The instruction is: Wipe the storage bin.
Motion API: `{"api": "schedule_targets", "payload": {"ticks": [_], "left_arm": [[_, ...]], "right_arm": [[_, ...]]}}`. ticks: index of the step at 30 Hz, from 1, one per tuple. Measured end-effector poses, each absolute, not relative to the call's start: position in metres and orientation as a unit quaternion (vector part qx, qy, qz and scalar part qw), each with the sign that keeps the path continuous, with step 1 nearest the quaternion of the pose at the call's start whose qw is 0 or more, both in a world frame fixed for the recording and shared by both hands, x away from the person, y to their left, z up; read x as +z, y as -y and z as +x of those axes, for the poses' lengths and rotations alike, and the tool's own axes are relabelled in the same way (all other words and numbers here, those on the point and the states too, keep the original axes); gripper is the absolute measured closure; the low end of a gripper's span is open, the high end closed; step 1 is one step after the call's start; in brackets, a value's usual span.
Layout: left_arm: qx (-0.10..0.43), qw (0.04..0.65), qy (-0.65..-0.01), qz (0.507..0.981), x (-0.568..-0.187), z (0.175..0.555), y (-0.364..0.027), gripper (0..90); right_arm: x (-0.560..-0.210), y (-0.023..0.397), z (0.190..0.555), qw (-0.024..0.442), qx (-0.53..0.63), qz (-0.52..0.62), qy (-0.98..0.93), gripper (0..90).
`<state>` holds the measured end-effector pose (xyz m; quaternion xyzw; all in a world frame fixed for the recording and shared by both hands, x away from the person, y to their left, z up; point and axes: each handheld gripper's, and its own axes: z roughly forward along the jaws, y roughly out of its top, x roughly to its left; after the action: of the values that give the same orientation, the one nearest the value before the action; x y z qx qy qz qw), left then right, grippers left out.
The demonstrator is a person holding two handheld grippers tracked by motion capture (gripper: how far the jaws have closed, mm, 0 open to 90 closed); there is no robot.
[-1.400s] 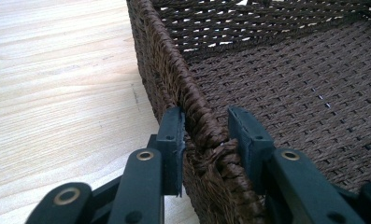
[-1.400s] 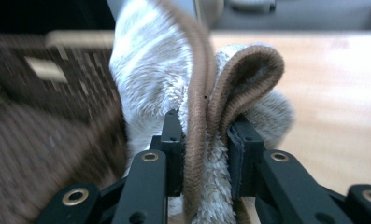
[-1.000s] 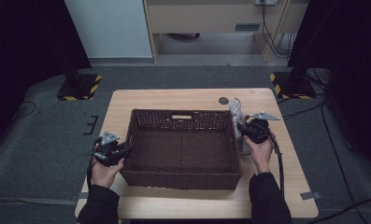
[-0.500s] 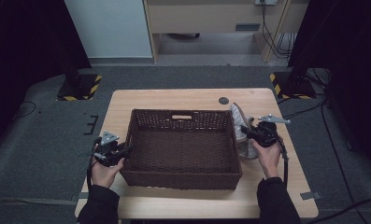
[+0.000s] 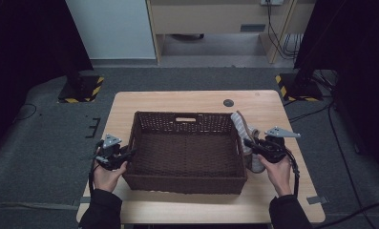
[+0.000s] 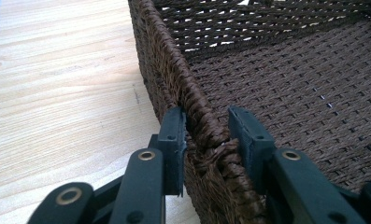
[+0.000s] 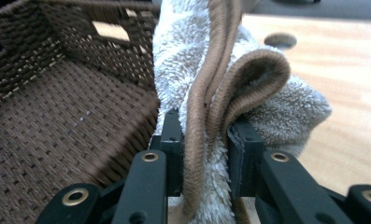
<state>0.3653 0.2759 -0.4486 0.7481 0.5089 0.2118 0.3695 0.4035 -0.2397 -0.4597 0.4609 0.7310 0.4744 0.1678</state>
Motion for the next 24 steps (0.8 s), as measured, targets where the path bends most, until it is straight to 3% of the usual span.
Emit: {"api": "schedule_targets", "payload": {"ticks": [12, 20, 24], "left_arm": [[0.214, 0.368, -0.508, 0.749, -0.448, 0.365, -0.276, 66.1], [0.217, 0.362, -0.518, 0.744, -0.447, 0.365, -0.274, 68.9], [0.217, 0.361, -0.517, 0.745, -0.447, 0.369, -0.274, 69.3]], "right_arm": [[-0.505, 0.240, 0.411, 0.133, 0.404, 0.499, -0.755, 71.6], [-0.452, 0.256, 0.389, 0.170, 0.494, 0.461, -0.718, 71.5], [-0.438, 0.255, 0.381, 0.166, 0.517, 0.437, -0.717, 71.6]]}}
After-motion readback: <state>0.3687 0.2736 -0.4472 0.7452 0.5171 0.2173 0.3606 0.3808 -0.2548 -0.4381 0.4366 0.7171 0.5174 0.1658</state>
